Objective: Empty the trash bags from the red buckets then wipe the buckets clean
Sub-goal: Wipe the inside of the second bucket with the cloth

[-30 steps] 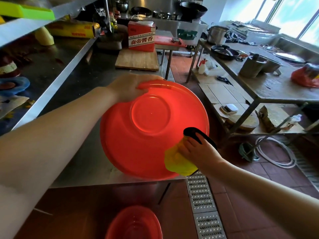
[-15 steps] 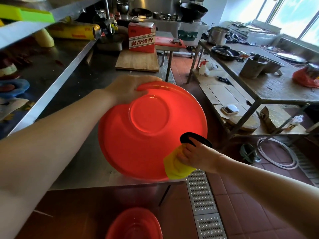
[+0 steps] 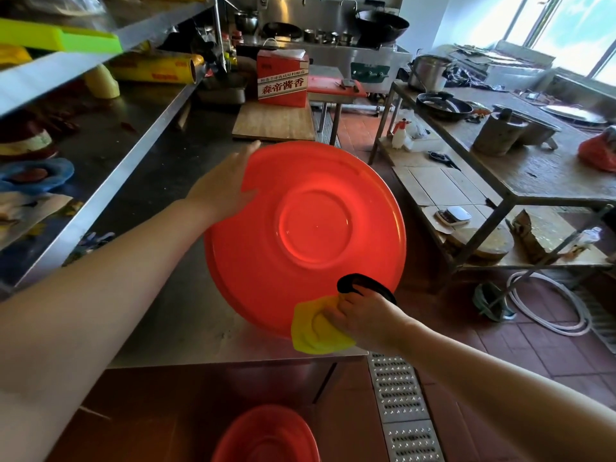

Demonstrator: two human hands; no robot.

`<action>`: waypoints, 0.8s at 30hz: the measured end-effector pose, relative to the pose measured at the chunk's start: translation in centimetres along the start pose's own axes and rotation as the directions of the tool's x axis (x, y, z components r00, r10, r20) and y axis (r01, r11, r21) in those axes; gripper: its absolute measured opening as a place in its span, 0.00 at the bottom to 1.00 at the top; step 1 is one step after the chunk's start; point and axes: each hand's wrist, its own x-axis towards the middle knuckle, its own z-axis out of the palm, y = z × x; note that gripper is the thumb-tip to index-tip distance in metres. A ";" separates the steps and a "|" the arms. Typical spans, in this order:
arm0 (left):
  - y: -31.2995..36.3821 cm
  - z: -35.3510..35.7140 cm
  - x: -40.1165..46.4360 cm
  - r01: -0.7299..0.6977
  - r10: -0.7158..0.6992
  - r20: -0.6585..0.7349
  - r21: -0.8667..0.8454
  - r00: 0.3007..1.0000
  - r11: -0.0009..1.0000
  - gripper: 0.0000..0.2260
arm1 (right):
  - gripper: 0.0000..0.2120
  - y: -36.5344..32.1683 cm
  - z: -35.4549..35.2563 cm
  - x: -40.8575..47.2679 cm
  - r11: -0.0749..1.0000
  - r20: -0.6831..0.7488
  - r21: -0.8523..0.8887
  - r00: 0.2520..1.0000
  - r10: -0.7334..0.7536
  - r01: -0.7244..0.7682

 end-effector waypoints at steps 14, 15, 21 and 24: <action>-0.4 -1.1 -1.0 -0.033 0.043 -0.198 0.054 0.979 0.998 0.25 | 0.27 -6.1 0.1 3.4 0.907 -0.247 0.371 0.921 0.301 -0.197; -0.1 -1.6 -0.7 -0.057 0.071 -0.200 0.076 0.977 0.996 0.26 | 0.26 -6.8 -0.4 3.9 0.893 -0.264 0.397 0.905 0.333 -0.212; 0.6 -3.2 0.8 -0.156 0.192 -0.184 0.195 0.964 0.968 0.26 | 0.27 -9.8 -1.8 6.7 0.761 -0.236 0.609 0.865 0.443 -0.224; 0.3 -3.3 1.4 -0.223 0.256 -0.135 0.224 0.957 0.949 0.26 | 0.28 -10.0 -2.5 6.8 0.705 -0.204 0.668 0.851 0.484 -0.240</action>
